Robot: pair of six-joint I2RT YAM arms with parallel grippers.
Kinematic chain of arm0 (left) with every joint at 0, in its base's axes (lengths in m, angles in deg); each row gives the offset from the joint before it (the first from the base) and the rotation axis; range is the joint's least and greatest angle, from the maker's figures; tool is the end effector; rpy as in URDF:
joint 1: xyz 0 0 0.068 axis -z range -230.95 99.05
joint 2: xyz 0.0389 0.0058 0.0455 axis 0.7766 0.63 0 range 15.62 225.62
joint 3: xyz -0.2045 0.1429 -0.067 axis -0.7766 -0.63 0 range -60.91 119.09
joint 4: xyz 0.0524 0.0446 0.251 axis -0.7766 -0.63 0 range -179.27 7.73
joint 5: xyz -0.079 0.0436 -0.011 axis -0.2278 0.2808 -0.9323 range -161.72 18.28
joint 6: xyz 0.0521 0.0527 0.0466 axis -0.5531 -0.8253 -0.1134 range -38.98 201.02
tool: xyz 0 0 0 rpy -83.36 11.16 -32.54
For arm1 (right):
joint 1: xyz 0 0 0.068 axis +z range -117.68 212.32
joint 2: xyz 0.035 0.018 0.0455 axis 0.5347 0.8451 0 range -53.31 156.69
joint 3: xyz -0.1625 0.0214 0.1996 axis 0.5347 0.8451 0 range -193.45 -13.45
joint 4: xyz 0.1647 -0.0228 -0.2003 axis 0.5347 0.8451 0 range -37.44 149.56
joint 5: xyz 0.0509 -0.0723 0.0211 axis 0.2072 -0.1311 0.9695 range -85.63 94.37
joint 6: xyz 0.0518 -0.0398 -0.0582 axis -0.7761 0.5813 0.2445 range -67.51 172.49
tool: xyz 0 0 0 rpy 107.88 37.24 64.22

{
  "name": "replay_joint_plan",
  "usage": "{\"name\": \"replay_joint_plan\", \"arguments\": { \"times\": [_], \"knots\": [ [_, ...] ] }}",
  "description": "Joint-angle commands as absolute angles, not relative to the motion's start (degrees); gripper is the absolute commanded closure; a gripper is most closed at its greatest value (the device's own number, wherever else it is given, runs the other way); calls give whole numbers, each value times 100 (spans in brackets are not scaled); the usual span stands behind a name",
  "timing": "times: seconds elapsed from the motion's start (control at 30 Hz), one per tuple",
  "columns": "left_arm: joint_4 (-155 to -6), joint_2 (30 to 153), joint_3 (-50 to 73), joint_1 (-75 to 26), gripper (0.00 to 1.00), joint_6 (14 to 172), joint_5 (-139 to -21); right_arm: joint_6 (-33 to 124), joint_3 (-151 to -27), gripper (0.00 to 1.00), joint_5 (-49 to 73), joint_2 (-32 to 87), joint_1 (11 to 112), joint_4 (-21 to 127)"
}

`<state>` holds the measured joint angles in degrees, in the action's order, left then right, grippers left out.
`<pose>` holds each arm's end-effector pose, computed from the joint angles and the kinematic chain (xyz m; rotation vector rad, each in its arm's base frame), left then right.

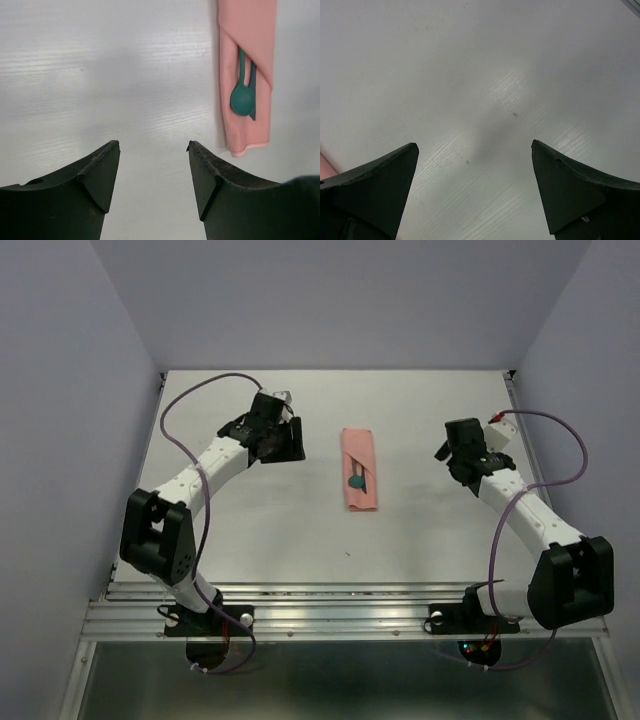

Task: Fold the napkin into a case and place the utensils inside
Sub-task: Reset both arms

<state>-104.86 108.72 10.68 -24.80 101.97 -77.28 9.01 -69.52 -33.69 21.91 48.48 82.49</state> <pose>0.3475 -0.1791 0.2234 0.1578 2.3902 -0.5119 0.2965 0.0361 0.2289 0.7951 2.0720 -0.2502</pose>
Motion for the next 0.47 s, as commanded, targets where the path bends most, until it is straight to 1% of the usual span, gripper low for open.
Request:
{"name": "replay_joint_plan", "arguments": {
  "times": [0.0, 0.17, 0.43],
  "knots": [
    [-10469, 10159, 1354, -2730, 31, 10009, -7339, 608, -6698, 0, -2964, 1894, 4410, 7946],
    [-10144, 9552, 1196, -3029, 29, 10079, -7233, 617, -6689, 0, -3008, 1850, 4410, 7937],
    [-10161, 9534, 1028, -3249, 29, 10246, -7233, 643, -6592, 0, -2868, 1692, 4410, 7832]
  ]
}}
